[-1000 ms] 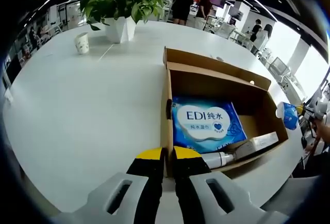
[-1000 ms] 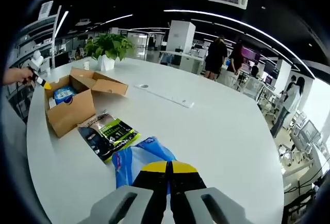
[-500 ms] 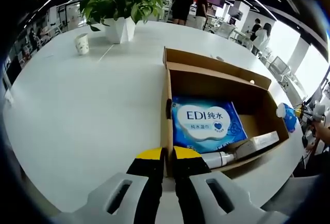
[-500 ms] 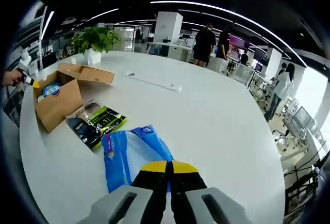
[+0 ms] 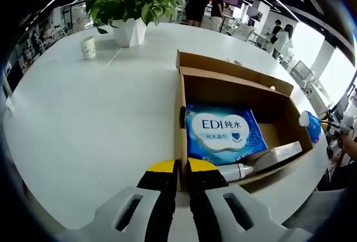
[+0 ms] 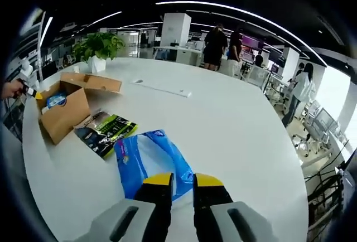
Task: Operate the shoe box by opening the lid, removing the specified soft item, and placing it in the target area until the item is outside and the box remains undamaged.
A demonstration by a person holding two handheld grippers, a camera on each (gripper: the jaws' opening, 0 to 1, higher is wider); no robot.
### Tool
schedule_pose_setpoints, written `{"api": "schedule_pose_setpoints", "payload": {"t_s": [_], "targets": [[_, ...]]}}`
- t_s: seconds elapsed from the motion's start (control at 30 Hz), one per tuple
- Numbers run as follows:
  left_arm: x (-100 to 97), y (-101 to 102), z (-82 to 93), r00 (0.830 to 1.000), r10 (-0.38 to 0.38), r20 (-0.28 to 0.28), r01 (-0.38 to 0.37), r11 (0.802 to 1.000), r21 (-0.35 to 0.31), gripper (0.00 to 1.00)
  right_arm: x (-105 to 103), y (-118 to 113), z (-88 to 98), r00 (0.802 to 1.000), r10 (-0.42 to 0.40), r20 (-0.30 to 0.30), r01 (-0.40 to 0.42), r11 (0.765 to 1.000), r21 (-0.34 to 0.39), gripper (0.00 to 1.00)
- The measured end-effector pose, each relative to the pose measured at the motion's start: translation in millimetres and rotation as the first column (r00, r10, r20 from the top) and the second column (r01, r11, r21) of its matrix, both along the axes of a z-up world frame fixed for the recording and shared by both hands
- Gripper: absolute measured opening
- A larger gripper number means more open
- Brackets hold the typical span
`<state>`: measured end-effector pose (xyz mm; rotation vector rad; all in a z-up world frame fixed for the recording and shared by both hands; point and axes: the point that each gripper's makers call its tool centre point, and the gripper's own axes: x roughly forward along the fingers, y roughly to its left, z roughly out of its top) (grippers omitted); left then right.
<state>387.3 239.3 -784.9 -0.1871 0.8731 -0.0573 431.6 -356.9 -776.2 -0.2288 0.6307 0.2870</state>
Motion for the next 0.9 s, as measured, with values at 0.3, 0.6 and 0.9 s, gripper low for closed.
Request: {"api": "schedule_pose_setpoints", "payload": {"t_s": [0.3, 0.6, 0.9], "targets": [[-0.8, -1, -0.1, 1.000, 0.002, 0.001, -0.002, 1.000, -0.008, 0.04, -23, 1, -4.3, 0.999, -0.048, -0.020, 0.048, 0.999, 0.021, 0.24], [-1.5, -1, 0.5, 1.000, 0.004, 0.003, -0.004, 1.000, -0.014, 0.04, -37, 12, -26.2, 0.996, -0.055, -0.076, 0.061, 0.996, 0.069, 0.36], [-1.6, -1, 0.6, 1.000, 0.006, 0.005, -0.006, 1.000, -0.022, 0.05, -39, 23, -50.4, 0.994, 0.029, -0.108, -0.029, 1.000, -0.005, 0.43]]}}
